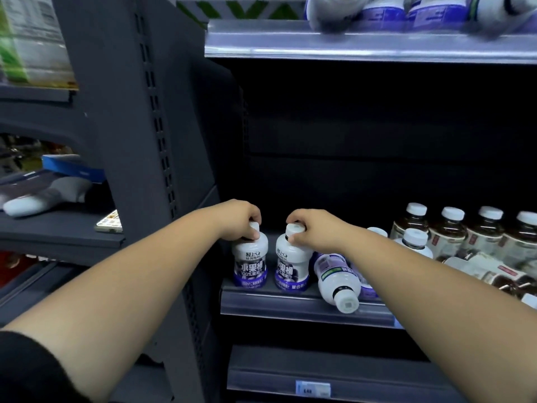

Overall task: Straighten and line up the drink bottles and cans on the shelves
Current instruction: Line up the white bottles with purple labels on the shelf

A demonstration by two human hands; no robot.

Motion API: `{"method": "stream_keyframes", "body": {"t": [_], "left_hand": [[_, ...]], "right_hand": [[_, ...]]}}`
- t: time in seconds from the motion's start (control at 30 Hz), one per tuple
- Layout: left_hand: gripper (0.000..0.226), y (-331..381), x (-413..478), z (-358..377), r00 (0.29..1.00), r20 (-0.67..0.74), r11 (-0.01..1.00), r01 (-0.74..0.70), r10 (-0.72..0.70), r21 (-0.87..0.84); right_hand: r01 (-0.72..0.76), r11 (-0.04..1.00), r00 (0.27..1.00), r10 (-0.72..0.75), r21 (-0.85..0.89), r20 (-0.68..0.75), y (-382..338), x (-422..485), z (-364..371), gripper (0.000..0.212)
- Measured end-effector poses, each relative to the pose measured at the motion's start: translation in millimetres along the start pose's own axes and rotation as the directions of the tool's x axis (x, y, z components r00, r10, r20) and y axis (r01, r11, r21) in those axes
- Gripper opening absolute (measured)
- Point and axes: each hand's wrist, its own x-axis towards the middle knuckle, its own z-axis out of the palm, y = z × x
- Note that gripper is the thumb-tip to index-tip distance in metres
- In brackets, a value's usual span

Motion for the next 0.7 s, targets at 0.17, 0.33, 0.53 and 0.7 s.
{"method": "stream_keyframes", "body": {"t": [0.17, 0.33, 0.53, 0.7], "left_hand": [[0.028, -0.1, -2.0, -8.1, 0.998, 0.058, 0.996, -0.012, 0.007, 0.085], [0.027, -1.1, -6.1, -14.9, 0.997, 0.078, 0.986, -0.010, -0.003, 0.164], [0.032, -4.8, -8.9, -11.7, 0.998, 0.063, 0.986, 0.004, -0.015, 0.167], [0.035, -5.5, -11.3, -12.4, 0.999, 0.044, 0.989, 0.008, -0.014, 0.148]], "right_hand": [[0.012, 0.995, 1.000, -0.013, 0.095, 0.018, -5.1, 0.6, 4.5, 0.042], [0.065, 0.984, 0.998, -0.066, 0.164, 0.001, -11.6, 6.7, 18.4, 0.042], [0.082, 0.974, 0.997, -0.082, 0.211, -0.009, -15.0, 12.5, 31.3, 0.042], [0.076, 0.972, 0.997, -0.078, 0.222, -0.003, -14.3, 12.8, 30.4, 0.043]]}}
